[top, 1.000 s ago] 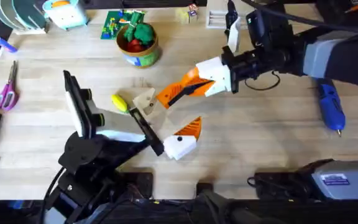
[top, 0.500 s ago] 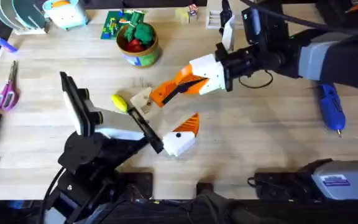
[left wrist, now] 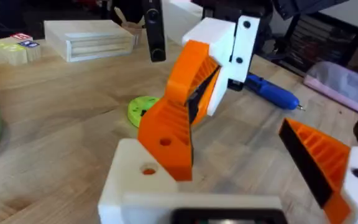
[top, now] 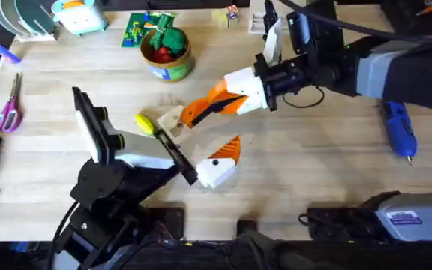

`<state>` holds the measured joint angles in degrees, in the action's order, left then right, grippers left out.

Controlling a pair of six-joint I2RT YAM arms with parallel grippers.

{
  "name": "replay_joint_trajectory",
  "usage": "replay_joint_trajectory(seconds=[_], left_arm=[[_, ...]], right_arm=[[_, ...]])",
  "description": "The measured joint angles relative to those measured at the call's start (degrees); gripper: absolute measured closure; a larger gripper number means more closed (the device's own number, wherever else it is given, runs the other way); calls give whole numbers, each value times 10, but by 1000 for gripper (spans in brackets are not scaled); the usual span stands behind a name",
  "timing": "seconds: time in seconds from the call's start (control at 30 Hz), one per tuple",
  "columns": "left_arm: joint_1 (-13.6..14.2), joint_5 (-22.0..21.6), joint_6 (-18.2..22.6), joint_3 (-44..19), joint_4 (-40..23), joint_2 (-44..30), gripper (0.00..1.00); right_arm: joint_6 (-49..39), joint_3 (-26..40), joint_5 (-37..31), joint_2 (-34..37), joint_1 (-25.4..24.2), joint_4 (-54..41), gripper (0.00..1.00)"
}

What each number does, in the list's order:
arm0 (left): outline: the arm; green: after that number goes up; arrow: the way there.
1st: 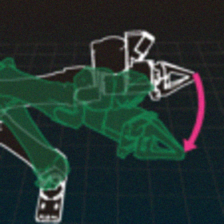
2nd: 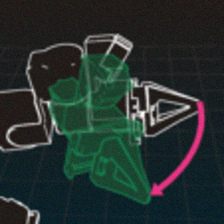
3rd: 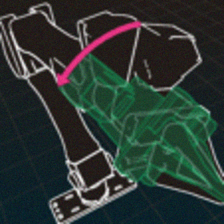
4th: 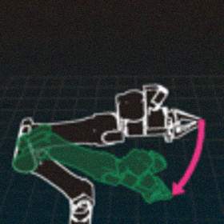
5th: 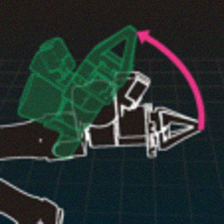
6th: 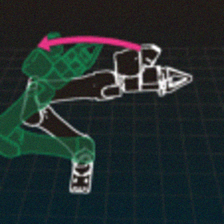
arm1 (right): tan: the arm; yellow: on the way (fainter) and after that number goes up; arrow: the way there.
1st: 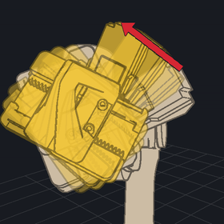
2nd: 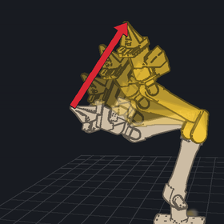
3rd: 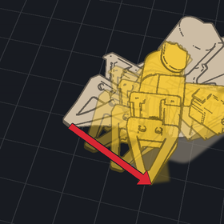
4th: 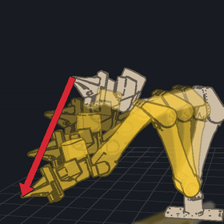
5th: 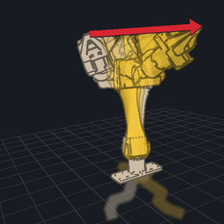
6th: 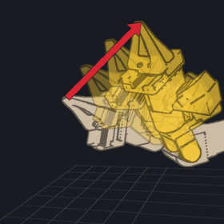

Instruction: Pick up the gripper from the table and insert it into the empty holder that is missing its gripper. Then pick up a screw, insert it into the mounting hole, and use the screwdriver to tighten it. Finally, clean up the table by picking up the vegetable and placing it into the bucket.

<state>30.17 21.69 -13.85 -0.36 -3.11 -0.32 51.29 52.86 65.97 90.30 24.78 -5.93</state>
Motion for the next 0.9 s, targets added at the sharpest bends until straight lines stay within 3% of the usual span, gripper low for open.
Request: replay_joint_trajectory(seconds=[0.23, 0.67, 0.9], left_arm=[[0, -2, -2, 0, -1, 0, 8], [-5, -34, -21, 0, -3, -5, 9], [-6, -44, -26, 0, -3, -5, 8]], right_arm=[[30, 0, -7, 15, 9, 30, 992], [128, 0, -112, 15, 88, 94, 992], [139, 0, -132, 15, 96, 100, 992]])
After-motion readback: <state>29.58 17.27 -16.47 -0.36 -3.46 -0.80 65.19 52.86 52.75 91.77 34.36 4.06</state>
